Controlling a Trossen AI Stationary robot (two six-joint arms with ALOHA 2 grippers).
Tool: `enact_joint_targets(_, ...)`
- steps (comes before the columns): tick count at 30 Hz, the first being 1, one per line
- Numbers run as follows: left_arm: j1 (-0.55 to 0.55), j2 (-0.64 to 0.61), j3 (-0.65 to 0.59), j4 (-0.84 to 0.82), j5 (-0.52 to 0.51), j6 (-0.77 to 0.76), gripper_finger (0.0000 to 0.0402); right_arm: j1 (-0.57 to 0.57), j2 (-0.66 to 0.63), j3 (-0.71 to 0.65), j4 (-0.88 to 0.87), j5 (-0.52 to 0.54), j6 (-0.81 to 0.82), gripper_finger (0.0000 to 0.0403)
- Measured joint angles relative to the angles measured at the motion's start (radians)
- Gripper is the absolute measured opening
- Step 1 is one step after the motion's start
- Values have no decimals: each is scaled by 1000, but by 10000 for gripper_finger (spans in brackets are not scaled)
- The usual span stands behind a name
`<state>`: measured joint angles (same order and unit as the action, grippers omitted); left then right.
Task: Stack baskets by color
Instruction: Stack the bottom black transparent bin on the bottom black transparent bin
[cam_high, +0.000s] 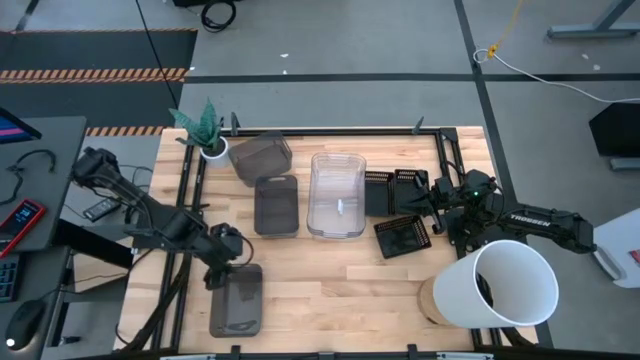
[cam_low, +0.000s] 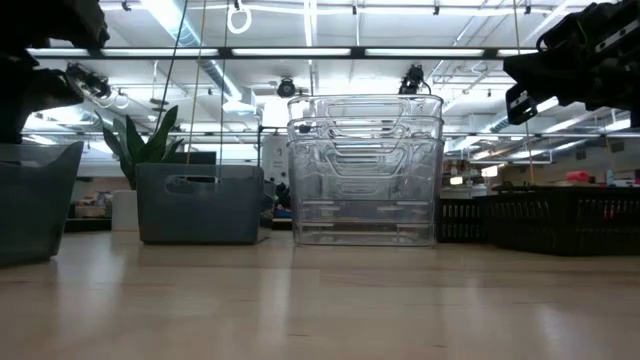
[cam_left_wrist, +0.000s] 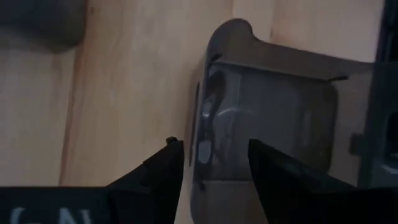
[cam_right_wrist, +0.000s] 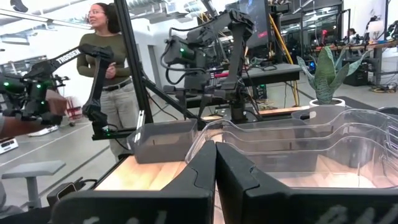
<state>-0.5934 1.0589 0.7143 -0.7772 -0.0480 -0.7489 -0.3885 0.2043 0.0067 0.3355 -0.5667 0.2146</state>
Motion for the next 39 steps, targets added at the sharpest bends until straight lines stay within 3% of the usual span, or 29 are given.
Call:
enact_joint_targets(10,-39,245,192,-187,-75,61,187,0,0,0,0,0,0,14)
enact_joint_targets(25,-44,409,195,-175,-53,64,142,0,0,0,3,0,0,14)
enact_joint_targets(34,-43,513,195,-159,-81,64,102,0,0,0,3,0,0,14)
enact_joint_targets(39,-44,531,195,-159,-85,80,59,0,0,0,3,0,0,14)
